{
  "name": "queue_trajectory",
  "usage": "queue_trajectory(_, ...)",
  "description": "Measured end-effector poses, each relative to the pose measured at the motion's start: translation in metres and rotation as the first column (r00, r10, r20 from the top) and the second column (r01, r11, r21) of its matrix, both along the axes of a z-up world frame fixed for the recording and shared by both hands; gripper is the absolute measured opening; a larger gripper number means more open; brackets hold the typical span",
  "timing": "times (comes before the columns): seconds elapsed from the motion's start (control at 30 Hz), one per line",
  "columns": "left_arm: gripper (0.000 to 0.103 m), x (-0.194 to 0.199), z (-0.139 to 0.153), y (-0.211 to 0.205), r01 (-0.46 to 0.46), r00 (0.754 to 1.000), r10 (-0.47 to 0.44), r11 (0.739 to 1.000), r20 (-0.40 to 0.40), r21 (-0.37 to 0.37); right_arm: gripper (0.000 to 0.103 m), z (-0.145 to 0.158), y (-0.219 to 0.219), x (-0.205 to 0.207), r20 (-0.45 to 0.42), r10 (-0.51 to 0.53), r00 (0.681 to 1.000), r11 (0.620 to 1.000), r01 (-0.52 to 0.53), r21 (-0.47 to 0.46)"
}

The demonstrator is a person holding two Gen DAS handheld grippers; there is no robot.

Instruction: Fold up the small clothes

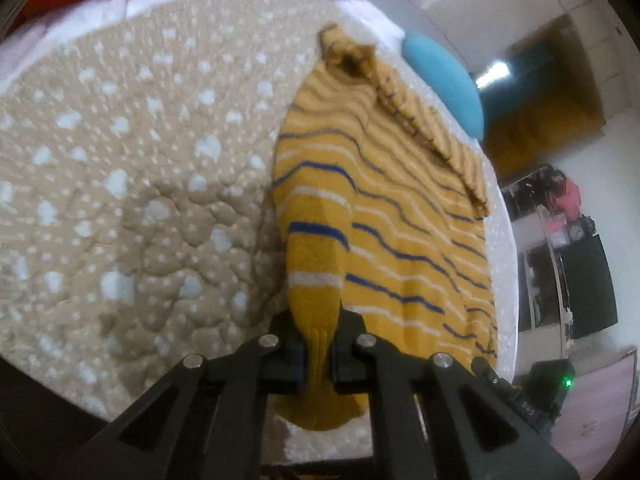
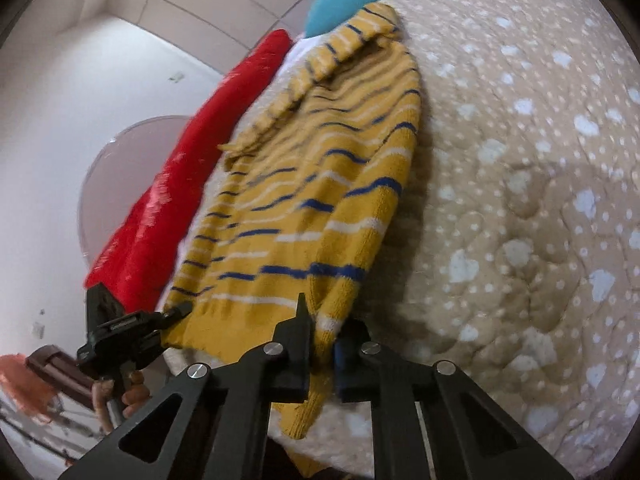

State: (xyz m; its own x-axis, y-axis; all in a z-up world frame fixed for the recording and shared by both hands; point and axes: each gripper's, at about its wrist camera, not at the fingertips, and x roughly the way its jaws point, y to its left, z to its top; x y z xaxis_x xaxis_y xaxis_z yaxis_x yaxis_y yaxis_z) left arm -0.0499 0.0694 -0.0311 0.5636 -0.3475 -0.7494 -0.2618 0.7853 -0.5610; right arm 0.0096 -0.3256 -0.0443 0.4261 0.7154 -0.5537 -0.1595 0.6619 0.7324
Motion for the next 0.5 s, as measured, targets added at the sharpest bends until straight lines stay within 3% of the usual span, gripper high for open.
queue_trajectory(0.23, 0.008, -0.045, 0.029, -0.005, 0.044, 0.997, -0.045, 0.999, 0.065, 0.004, 0.008, 0.024, -0.021, -0.042, 0.036, 0.049, 0.998, 0.998, -0.05, 0.026)
queue_trajectory(0.37, 0.008, -0.058, 0.016, -0.008, 0.075, 0.996, -0.075, 0.997, 0.042, 0.013, 0.008, 0.01, -0.025, -0.061, 0.009, 0.053, 0.999, 0.998, -0.053, -0.04)
queue_trajectory(0.5, 0.008, -0.052, 0.003, -0.01, 0.08, 0.997, -0.08, 0.996, 0.001, 0.04, 0.009, -0.002, -0.021, -0.06, -0.029, 0.037, 0.999, 0.999, -0.038, -0.027)
